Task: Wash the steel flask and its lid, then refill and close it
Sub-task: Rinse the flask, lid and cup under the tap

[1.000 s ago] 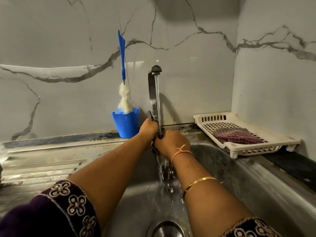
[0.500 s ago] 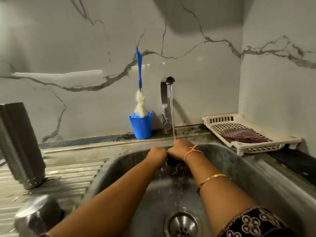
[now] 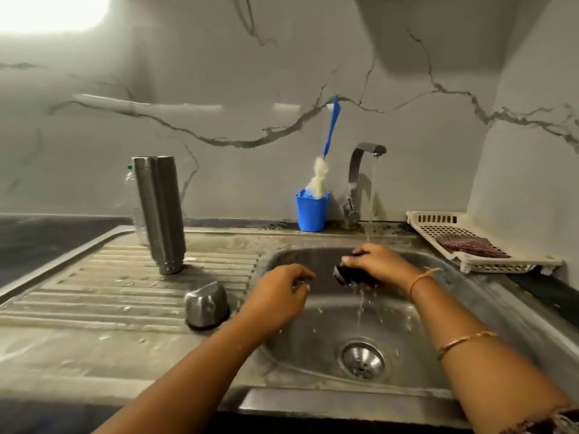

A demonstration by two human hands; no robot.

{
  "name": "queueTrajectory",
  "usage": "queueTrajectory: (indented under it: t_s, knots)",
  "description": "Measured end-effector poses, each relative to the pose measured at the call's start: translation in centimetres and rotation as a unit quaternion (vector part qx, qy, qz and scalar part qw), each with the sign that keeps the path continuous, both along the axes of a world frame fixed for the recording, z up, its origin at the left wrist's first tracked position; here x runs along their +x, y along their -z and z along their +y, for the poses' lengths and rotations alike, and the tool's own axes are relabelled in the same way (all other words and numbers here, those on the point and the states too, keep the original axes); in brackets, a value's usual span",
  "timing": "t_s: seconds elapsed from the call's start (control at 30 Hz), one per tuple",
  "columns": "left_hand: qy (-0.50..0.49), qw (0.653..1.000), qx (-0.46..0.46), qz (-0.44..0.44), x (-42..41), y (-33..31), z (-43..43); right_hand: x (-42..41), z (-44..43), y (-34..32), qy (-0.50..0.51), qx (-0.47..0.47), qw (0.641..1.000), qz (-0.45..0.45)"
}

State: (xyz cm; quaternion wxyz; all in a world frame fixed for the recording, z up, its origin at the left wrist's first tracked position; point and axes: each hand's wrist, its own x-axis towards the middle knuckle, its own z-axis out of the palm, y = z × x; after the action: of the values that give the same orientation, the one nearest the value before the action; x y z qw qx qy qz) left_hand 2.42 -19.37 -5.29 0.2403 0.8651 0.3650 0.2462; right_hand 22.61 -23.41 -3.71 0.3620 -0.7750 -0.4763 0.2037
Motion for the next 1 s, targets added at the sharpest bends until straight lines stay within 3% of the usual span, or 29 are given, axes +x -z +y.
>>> queueTrajectory:
  t_s: [0.07, 0.1, 0.13, 0.2, 0.23, 0.37, 0.47, 0.57, 0.67, 1.0]
  knots:
    - [-0.004, 0.999, 0.016, -0.046, -2.5, -0.5, -0.3, -1.3, 0.0, -0.7, -0.035, 0.061, 0.988, 0.134]
    - [-0.003, 0.997, 0.026, -0.068, -3.5, -0.7, -0.2, -1.9, 0.1, -0.8, -0.041, 0.044, 0.990, 0.125]
    - [-0.001, 0.996, 0.035, -0.088, -4.5, -0.9, 0.0, -2.5, 0.4, -0.3, -0.046, -0.015, 0.999, 0.024]
    - [0.008, 0.991, 0.067, -0.118, -6.1, -1.0, 0.5, -4.0, 0.9, 1.3, -0.033, -0.143, 0.968, -0.203]
    - [0.010, 0.986, 0.085, -0.140, -6.9, -1.0, 0.7, -4.4, 1.2, 1.9, -0.028, -0.163, 0.957, -0.240]
    - [-0.074, 0.960, 0.113, -0.244, -10.9, -0.6, 2.9, -6.4, 2.1, 1.5, -0.030, -0.086, 0.979, -0.184]
    - [-0.221, 0.944, 0.079, -0.232, -13.4, 0.1, 6.0, -8.1, 3.6, 1.3, -0.028, -0.018, 0.986, -0.161]
    - [-0.301, 0.928, 0.042, -0.214, -15.4, 1.0, 8.7, -10.0, 5.8, 1.3, -0.043, 0.052, 0.988, -0.141]
    - [-0.334, 0.918, 0.019, -0.214, -16.0, 1.7, 10.0, -11.9, 8.5, 0.9, -0.083, 0.081, 0.983, -0.139]
    - [-0.348, 0.923, 0.014, -0.163, -15.6, 2.5, 10.4, -16.4, 16.4, 1.1, -0.155, 0.018, 0.961, -0.229]
